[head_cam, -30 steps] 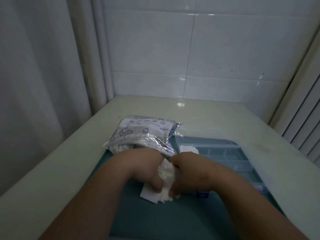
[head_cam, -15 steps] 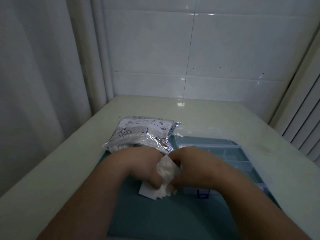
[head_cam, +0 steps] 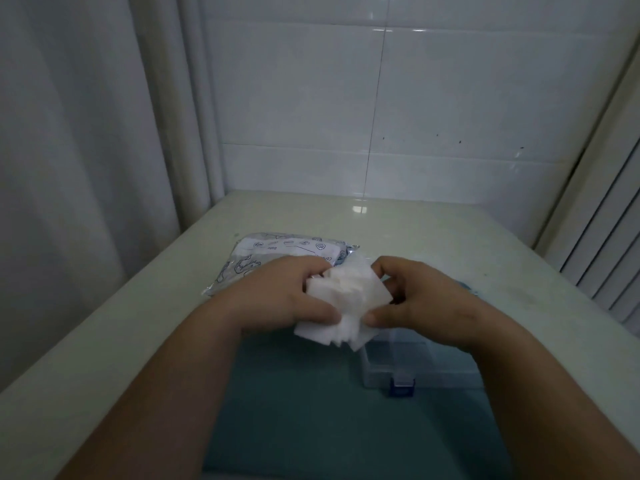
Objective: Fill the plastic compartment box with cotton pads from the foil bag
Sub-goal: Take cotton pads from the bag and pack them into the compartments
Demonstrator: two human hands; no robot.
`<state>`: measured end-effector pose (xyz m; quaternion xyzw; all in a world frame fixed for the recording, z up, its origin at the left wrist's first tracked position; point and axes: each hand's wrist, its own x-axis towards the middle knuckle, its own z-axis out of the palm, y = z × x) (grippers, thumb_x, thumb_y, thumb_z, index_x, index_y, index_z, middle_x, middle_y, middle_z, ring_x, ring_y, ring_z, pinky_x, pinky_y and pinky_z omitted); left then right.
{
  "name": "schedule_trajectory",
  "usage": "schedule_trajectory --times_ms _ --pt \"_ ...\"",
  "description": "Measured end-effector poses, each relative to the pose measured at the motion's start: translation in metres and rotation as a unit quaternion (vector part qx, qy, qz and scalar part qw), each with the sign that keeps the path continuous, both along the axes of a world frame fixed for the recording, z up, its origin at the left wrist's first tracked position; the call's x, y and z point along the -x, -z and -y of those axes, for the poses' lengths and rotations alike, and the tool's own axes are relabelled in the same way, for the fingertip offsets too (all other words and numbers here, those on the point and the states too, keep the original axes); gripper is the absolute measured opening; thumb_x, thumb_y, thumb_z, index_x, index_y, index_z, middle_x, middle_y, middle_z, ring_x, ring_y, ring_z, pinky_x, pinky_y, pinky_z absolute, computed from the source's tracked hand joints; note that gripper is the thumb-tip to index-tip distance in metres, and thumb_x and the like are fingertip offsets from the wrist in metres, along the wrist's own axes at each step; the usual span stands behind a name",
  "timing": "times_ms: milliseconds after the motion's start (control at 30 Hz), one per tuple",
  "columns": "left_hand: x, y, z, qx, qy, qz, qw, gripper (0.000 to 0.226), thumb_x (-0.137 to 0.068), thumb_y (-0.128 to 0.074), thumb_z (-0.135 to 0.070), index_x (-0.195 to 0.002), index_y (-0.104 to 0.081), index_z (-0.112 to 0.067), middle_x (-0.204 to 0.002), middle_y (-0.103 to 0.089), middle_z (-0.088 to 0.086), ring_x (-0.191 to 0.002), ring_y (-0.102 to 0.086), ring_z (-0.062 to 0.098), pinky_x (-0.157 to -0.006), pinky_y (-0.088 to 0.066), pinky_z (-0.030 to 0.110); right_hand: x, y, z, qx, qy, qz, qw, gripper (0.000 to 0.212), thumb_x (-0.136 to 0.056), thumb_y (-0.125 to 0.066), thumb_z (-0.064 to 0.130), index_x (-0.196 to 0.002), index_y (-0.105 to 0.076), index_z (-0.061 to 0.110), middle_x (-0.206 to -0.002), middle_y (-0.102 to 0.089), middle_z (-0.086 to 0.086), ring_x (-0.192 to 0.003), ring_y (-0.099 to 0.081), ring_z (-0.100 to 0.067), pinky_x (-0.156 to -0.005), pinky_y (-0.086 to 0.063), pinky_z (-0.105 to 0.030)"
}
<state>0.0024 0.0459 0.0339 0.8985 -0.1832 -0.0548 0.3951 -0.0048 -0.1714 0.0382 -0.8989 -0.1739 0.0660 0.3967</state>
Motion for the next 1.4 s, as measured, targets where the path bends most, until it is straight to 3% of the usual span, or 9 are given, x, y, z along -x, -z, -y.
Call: schedule_trajectory --times_ms 167,300,500,667,867,967,1133,1267,1400 --pt "-0.003 0.001 0.002 0.119 -0.049 -0.003 0.992 0.038 -0.075 -0.080 -0.021 -0.101 -0.056 -0.036 -0.071 -0.069 -0.012 -0.060 -0.063 0.005 -0.049 -0.047 0.021 0.001 -0.001 0.000 -0.176 0.002 -0.068 0.982 0.022 -0.087 -0.067 0.005 -0.106 -0.059 0.010 -0.094 -0.072 -0.012 -0.083 -0.072 -0.025 -0.071 -0.060 -0.032" --pt "-0.004 0.004 0.005 0.176 -0.078 -0.018 0.981 0.041 -0.077 -0.079 -0.019 -0.101 -0.048 -0.033 -0.085 -0.072 0.002 -0.071 -0.067 0.015 -0.061 -0.056 0.039 -0.001 0.000 -0.004 -0.266 0.035 -0.088 0.959 0.017 -0.097 -0.052 0.013 -0.107 -0.061 0.004 -0.095 -0.071 -0.019 -0.085 -0.071 -0.035 -0.074 -0.061 -0.039" --pt "-0.003 0.006 0.010 0.256 -0.099 -0.005 0.962 0.029 -0.082 -0.076 -0.014 -0.092 -0.050 -0.017 -0.080 -0.073 0.003 -0.062 -0.069 0.011 -0.052 -0.056 0.031 -0.006 0.006 -0.011 -0.256 0.106 -0.028 0.960 0.008 -0.091 -0.058 0.005 -0.095 -0.065 0.003 -0.084 -0.072 -0.018 -0.074 -0.072 -0.027 -0.065 -0.061 -0.032" --pt "-0.003 0.008 0.015 0.231 -0.091 0.011 0.969 0.026 -0.081 -0.076 -0.010 -0.094 -0.054 -0.009 -0.087 -0.073 0.011 -0.061 -0.067 0.007 -0.050 -0.052 0.020 -0.008 0.009 -0.012 -0.254 0.102 -0.028 0.961 0.010 -0.085 -0.068 0.008 -0.094 -0.065 0.002 -0.085 -0.073 -0.011 -0.074 -0.073 -0.023 -0.063 -0.060 -0.029" --pt "-0.006 0.011 0.015 0.261 -0.105 -0.004 0.960 0.027 -0.080 -0.077 -0.009 -0.097 -0.057 -0.012 -0.090 -0.071 0.019 -0.063 -0.070 0.017 -0.052 -0.054 0.025 -0.011 0.011 -0.013 -0.243 0.144 0.005 0.959 0.019 -0.078 -0.074 0.006 -0.092 -0.061 0.003 -0.085 -0.071 -0.011 -0.073 -0.072 -0.022 -0.059 -0.058 -0.024" --pt "-0.009 0.015 0.014 0.270 -0.106 -0.002 0.957 0.028 -0.077 -0.079 -0.011 -0.094 -0.059 -0.019 -0.087 -0.073 0.011 -0.071 -0.071 0.021 -0.066 -0.060 0.038 -0.012 0.013 -0.014 -0.234 0.168 0.028 0.957 0.024 -0.076 -0.073 0.004 -0.093 -0.057 0.008 -0.091 -0.067 -0.007 -0.079 -0.069 -0.022 -0.059 -0.057 -0.023" --pt "-0.011 0.017 0.015 0.337 -0.085 -0.060 0.936 0.024 -0.081 -0.072 -0.003 -0.101 -0.067 -0.014 -0.096 -0.075 0.006 -0.088 -0.070 0.023 -0.082 -0.057 0.039 -0.013 0.012 -0.009 -0.313 0.190 0.033 0.930 0.036 -0.079 -0.067 -0.001 -0.109 -0.057 0.017 -0.098 -0.067 -0.001 -0.087 -0.069 -0.020 -0.065 -0.059 -0.026" --pt "-0.012 0.017 0.014 0.363 -0.087 -0.108 0.921 0.016 -0.082 -0.070 -0.005 -0.097 -0.069 -0.009 -0.091 -0.074 0.010 -0.081 -0.069 0.025 -0.077 -0.055 0.040 -0.011 0.012 -0.010 -0.345 0.147 -0.001 0.927 0.022 -0.083 -0.059 -0.003 -0.090 -0.068 0.016 -0.090 -0.072 0.000 -0.084 -0.071 -0.021 -0.065 -0.059 -0.026" --pt "-0.010 0.014 0.013 0.391 -0.068 -0.144 0.907 0.033 -0.068 -0.078 -0.015 -0.099 -0.070 -0.006 -0.087 -0.073 0.012 -0.077 -0.067 0.025 -0.071 -0.052 0.035 -0.013 0.015 -0.011 -0.339 0.138 -0.012 0.931 0.022 -0.083 -0.057 -0.004 -0.087 -0.071 0.014 -0.084 -0.074 0.001 -0.082 -0.072 -0.020 -0.064 -0.058 -0.026"
